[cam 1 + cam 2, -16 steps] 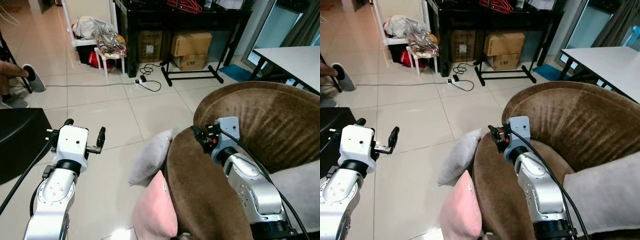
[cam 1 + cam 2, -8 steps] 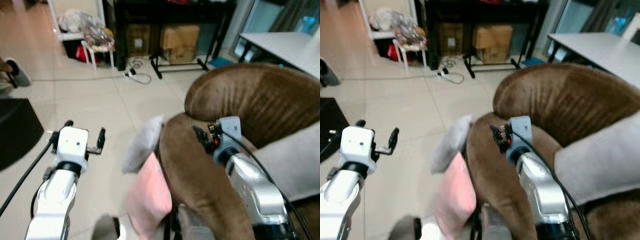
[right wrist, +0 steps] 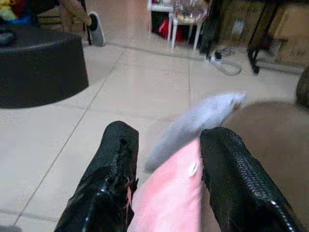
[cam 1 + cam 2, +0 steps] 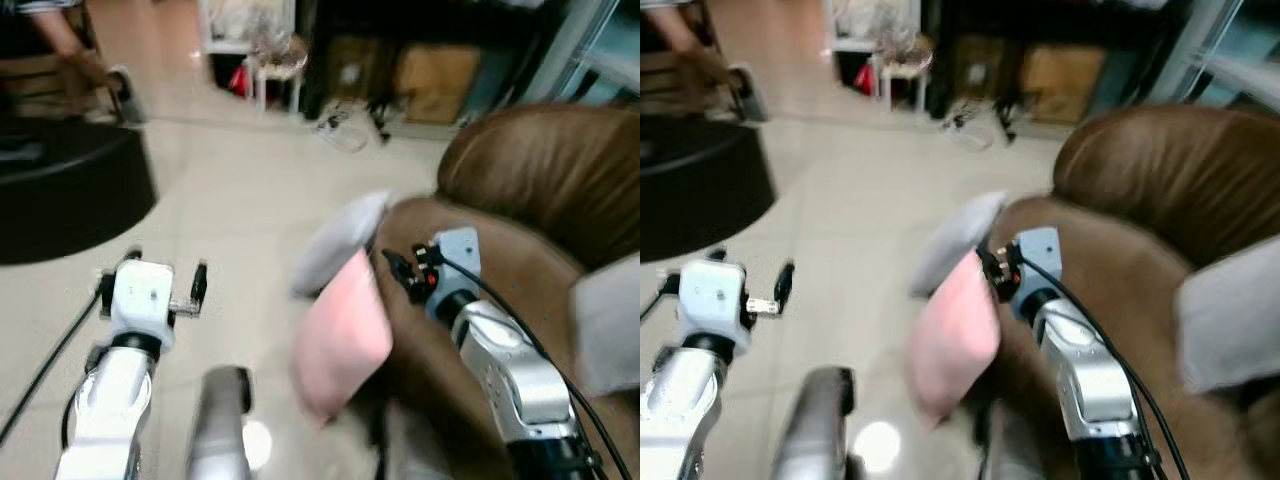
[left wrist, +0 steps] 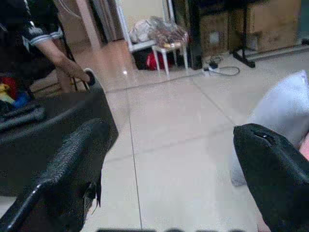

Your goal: Move the pillow to the sofa from floor

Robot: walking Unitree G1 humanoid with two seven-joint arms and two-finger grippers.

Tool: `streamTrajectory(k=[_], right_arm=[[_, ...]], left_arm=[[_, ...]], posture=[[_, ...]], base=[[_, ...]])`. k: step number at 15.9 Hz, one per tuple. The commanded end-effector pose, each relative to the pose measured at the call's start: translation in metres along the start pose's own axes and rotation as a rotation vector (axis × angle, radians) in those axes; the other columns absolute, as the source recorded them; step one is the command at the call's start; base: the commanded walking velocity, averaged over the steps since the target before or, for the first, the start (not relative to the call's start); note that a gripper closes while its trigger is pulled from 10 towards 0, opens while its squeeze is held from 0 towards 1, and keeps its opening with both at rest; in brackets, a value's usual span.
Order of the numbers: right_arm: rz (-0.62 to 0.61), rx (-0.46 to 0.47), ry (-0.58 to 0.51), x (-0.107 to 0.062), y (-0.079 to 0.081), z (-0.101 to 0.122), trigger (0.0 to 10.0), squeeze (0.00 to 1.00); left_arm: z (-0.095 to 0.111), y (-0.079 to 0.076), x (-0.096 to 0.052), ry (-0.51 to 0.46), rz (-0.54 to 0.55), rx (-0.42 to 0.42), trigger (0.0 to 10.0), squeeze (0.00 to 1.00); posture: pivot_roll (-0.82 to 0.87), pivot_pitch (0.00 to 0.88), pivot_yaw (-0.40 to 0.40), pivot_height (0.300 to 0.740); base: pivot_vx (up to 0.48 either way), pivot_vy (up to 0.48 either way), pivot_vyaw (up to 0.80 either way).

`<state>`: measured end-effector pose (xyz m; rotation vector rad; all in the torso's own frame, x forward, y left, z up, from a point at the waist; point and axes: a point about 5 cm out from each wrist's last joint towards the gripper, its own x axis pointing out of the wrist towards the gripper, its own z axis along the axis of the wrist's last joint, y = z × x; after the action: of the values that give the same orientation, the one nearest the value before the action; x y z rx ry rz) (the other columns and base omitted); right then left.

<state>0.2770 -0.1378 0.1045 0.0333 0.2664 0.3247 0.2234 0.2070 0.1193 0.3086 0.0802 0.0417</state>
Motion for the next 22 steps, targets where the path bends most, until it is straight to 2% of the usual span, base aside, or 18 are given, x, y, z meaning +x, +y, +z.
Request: streamTrajectory(k=[1,5,9,11,16,20,22], right_arm=[[-0.017,-0.003,-0.001,-0.001,-0.005,0.002,10.0,0.0],[-0.049,-0.016,0.021,0.002,-0.006,-0.003,10.0,0.0],[-0.016,-0.081,0.051,0.005,-0.007,-0.006,10.0,0.0],[-0.021,-0.093,0.07,0.008,-0.008,-0.009,10.0,0.0],[-0.036,-0.054,0.045,0.004,0.005,-0.017,10.0,0.0],[0.026,-0.076,0.02,0.002,0.013,-0.016,10.0,0.0],[0.027,-0.082,0.024,0.001,0.012,-0.017,10.0,0.0]], left_arm=[[0.006,-0.002,0.003,-0.037,-0.005,-0.004,10.0,0.0],[0.003,0.002,0.0,-0.042,0.002,-0.001,10.0,0.0],[0.0,0.003,-0.003,-0.041,0.001,0.004,10.0,0.0],[0.002,0.006,-0.004,-0.048,0.002,0.013,10.0,0.0],[0.008,0.02,0.003,-0.073,-0.073,0.052,10.0,0.0],[0.013,0.02,0.007,-0.085,-0.105,0.047,10.0,0.0],[0.013,0.019,0.006,-0.085,-0.107,0.039,10.0,0.0]], posture=[[-0.07,0.0,-0.122,0.51],[-0.06,0.0,-0.122,0.5],[-0.05,0.0,-0.139,0.5],[-0.04,0.0,-0.11,0.5],[-0.08,0.0,0.034,0.5],[-0.08,0.0,0.042,0.5],[-0.07,0.0,0.027,0.5]], base=[[0.0,0.0,0.0],[0.0,0.0,0.0],[0.0,0.0,0.0],[0.0,0.0,0.0],[0.0,0.0,0.0],[0.31,0.0,0.8],[0.336,0.0,0.8]])
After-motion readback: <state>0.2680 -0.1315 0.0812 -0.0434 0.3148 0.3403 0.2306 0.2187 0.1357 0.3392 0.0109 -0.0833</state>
